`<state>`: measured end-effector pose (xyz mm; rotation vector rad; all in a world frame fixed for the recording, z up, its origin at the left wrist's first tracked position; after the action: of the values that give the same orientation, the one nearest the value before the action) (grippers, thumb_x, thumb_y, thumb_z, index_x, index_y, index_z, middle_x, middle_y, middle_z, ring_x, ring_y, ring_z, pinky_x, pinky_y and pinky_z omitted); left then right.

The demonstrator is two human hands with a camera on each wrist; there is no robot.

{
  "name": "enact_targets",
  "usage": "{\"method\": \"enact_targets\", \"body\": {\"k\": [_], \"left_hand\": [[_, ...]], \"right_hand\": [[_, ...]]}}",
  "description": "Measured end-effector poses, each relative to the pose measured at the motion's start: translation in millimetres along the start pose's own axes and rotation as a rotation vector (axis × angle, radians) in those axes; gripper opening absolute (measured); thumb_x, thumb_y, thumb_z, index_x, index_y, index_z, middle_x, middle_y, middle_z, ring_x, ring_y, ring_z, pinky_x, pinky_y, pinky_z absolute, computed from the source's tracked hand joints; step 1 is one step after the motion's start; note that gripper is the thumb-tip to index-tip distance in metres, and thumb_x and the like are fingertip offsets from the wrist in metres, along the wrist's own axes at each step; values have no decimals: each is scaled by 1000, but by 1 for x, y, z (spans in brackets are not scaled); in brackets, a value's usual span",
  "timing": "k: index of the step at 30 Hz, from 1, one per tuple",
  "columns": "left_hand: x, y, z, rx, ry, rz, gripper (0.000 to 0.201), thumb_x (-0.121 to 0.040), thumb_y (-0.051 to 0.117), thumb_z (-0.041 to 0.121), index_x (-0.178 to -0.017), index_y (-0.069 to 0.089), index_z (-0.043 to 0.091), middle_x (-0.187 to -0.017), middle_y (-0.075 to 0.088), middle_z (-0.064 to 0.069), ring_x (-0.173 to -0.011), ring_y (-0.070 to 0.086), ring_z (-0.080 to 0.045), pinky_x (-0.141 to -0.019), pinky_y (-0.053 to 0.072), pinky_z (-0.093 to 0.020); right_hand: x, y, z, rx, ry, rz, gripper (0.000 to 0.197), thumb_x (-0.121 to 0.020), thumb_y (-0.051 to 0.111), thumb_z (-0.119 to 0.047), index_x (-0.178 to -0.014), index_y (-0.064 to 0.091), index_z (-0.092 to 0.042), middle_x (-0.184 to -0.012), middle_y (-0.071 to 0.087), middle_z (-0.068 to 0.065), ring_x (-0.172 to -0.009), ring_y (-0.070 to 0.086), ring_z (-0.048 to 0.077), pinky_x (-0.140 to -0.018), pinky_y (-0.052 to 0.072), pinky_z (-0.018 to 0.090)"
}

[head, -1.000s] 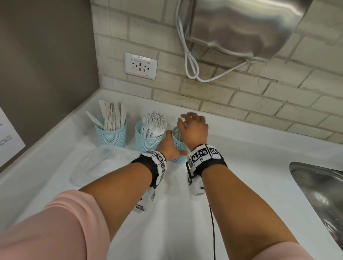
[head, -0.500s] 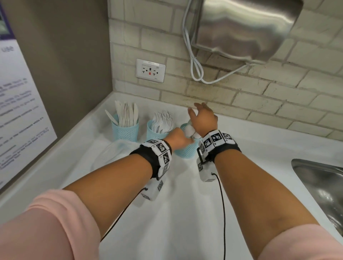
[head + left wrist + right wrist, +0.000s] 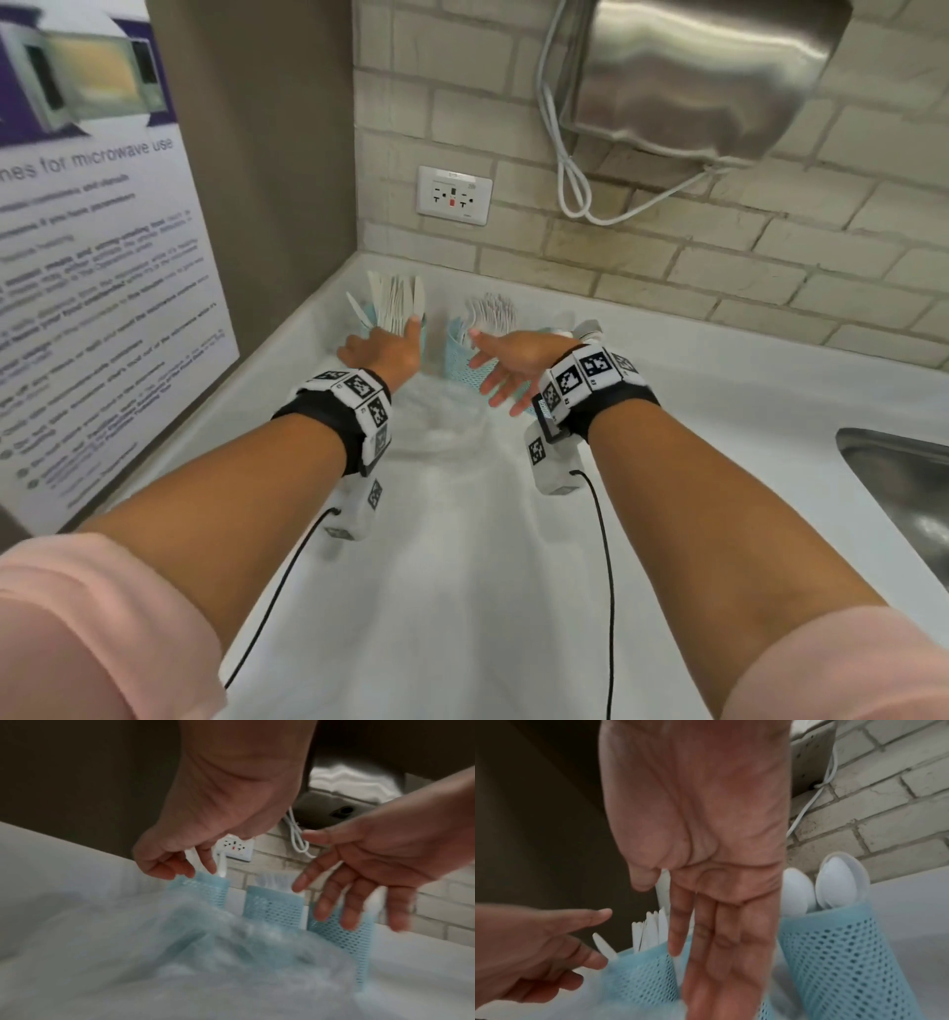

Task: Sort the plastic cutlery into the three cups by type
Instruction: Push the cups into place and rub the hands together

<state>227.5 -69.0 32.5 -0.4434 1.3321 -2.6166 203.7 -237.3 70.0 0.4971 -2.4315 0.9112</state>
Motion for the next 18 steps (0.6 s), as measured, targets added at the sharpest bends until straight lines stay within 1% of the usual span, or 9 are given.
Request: {"method": "enact_targets", "body": {"k": [2,6,7,9,10,11,13,15,18], "left_hand": [[-1,-5,-20,61,-81,-2,82,-91,18,66,-144,29,3,-148,24,-24,-136,22,-37,-115,16,-43],[-2,-4,-47,218,-149,-93,85,-89,15,70,-150,14,11,-155,10,-20,-143,10,-37,-116,5,-47],[-3,-1,-49,260,-144,-118,83,-90,14,69,-151,12,12,-156,10,-20,-144,10,-35,-116,5,-46],[-5,6,-53,318,-134,-147,80,-92,13,67,-151,14,12,-156,14,-19,-144,14,-33,-116,9,-43],[-2,8,-51,340,-116,-162,81,-91,13,67,-150,16,12,-155,17,-19,-143,17,-33,-116,11,-43],[-4,13,-50,375,-95,-178,83,-90,14,69,-150,18,12,-154,21,-19,-142,21,-33,-115,14,-44],[-16,27,-50,460,-64,-210,96,-80,13,78,-149,23,12,-152,27,-17,-139,27,-34,-116,18,-46],[-13,32,-44,522,-53,-257,99,-75,12,80,-149,22,14,-153,27,-14,-140,27,-33,-116,19,-49],[10,27,-29,572,-34,-296,78,-93,11,64,-151,17,12,-156,21,-12,-142,22,-31,-117,16,-47]], "right_hand": [[-2,17,7,-35,92,-46,78,-86,35,-69,-142,35,-15,-129,53,18,-97,63,34,-82,53,49],[-8,33,12,169,53,174,74,-93,27,-63,-149,22,-15,-150,33,14,-129,45,32,-102,42,42],[-13,34,13,189,29,218,73,-95,22,-60,-149,20,-12,-152,29,14,-131,42,28,-104,40,38],[-25,34,14,153,10,308,74,-96,18,-58,-148,19,-5,-150,32,17,-116,47,23,-92,44,32],[-28,32,15,133,21,395,77,-96,19,-59,-147,20,-2,-147,37,18,-113,50,28,-91,43,32],[-35,28,19,134,47,486,78,-95,19,-60,-146,19,-1,-146,38,19,-119,49,31,-100,40,36],[-39,26,25,184,100,575,76,-96,19,-58,-148,15,-4,-152,29,18,-137,31,37,-114,24,43],[-37,31,30,196,107,554,73,-97,20,-57,-151,7,-9,-157,14,16,-143,15,38,-116,12,46],[-38,44,32,121,38,406,74,-97,15,-56,-151,7,-6,-158,10,12,-146,10,32,-117,6,42]]}}
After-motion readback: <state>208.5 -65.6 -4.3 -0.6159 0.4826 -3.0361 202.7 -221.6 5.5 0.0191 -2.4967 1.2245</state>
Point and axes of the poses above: each hand's wrist, its own x-axis away from the middle knuckle, its own y-axis out of the palm, z = x × y, the point moved 3 cm from there along -x, towards the middle knuckle
